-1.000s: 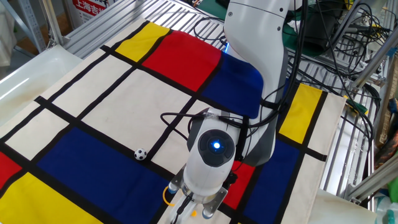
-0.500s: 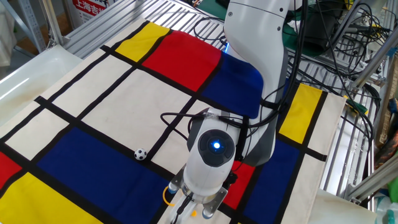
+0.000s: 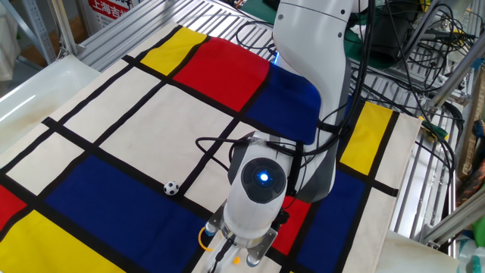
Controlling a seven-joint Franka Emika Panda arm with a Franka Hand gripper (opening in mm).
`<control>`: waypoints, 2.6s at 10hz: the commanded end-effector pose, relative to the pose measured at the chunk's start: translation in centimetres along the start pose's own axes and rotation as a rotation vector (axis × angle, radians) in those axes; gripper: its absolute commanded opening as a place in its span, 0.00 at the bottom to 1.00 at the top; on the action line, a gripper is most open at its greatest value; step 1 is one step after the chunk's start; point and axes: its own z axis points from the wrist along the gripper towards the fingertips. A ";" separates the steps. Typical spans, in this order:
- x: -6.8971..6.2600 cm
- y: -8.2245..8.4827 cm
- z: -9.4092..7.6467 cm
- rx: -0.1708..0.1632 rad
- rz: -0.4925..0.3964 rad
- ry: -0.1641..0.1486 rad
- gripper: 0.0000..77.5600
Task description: Attach the bubble ring to the ball
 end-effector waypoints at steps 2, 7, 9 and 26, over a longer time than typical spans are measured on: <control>-0.2 -0.1 -3.9 0.011 -0.048 -0.032 0.01; -0.4 -0.2 -4.9 -0.001 -0.071 -0.030 0.01; -0.6 -0.3 -5.8 -0.004 -0.094 -0.031 0.01; -6.4 -3.6 -7.0 -0.008 -0.311 -0.022 0.01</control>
